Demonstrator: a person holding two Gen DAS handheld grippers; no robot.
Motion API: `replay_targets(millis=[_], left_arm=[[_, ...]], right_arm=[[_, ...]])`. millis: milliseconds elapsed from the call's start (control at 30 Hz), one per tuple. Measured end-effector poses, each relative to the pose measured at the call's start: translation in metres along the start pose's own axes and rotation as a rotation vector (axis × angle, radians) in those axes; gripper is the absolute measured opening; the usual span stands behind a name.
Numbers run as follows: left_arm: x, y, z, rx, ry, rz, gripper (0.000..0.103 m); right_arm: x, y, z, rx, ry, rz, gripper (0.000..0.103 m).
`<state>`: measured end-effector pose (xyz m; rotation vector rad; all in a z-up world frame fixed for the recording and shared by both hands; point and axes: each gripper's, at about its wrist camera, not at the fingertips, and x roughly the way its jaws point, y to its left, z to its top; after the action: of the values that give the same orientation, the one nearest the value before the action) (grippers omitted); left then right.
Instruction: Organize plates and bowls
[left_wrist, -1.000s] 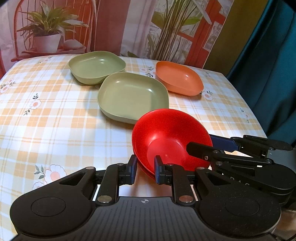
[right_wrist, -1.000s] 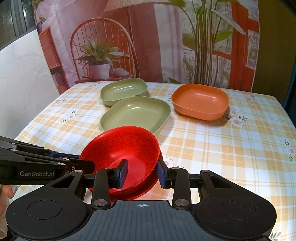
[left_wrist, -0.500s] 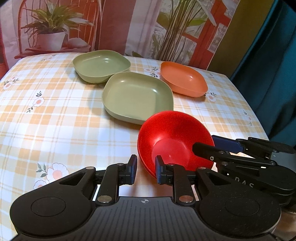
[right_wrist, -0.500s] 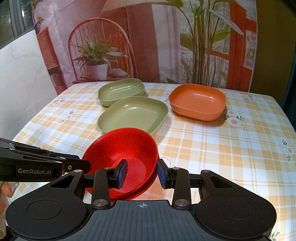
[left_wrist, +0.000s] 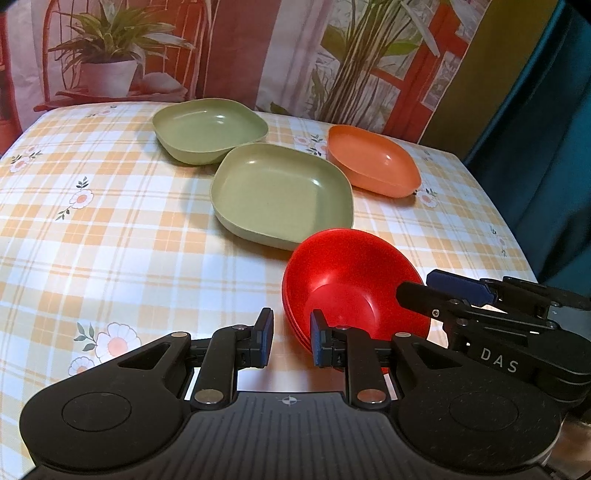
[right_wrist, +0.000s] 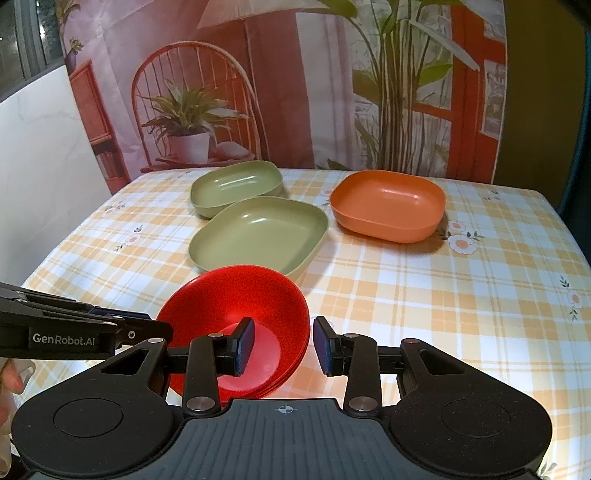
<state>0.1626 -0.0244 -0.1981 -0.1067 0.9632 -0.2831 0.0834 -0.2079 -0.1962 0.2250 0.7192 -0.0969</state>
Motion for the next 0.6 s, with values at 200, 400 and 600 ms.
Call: replay_targets(millis=[200, 400, 600], left_arm=[[-0.001, 0.006, 0.002, -0.022, -0.008, -0.005, 0.022], [-0.002, 0.012, 0.007, -0.032, -0.024, -0.012, 0.022], [-0.006, 0.016, 0.02, 0.008, -0.066, 0.016, 0.022]], right_arm=[[0.0, -0.003, 0.001, 0.007, -0.007, 0.004, 0.034], [0.003, -0.006, 0.006, 0.01, -0.008, 0.007, 0.034], [0.006, -0.01, 0.019, -0.002, -0.015, 0.009, 0.034]])
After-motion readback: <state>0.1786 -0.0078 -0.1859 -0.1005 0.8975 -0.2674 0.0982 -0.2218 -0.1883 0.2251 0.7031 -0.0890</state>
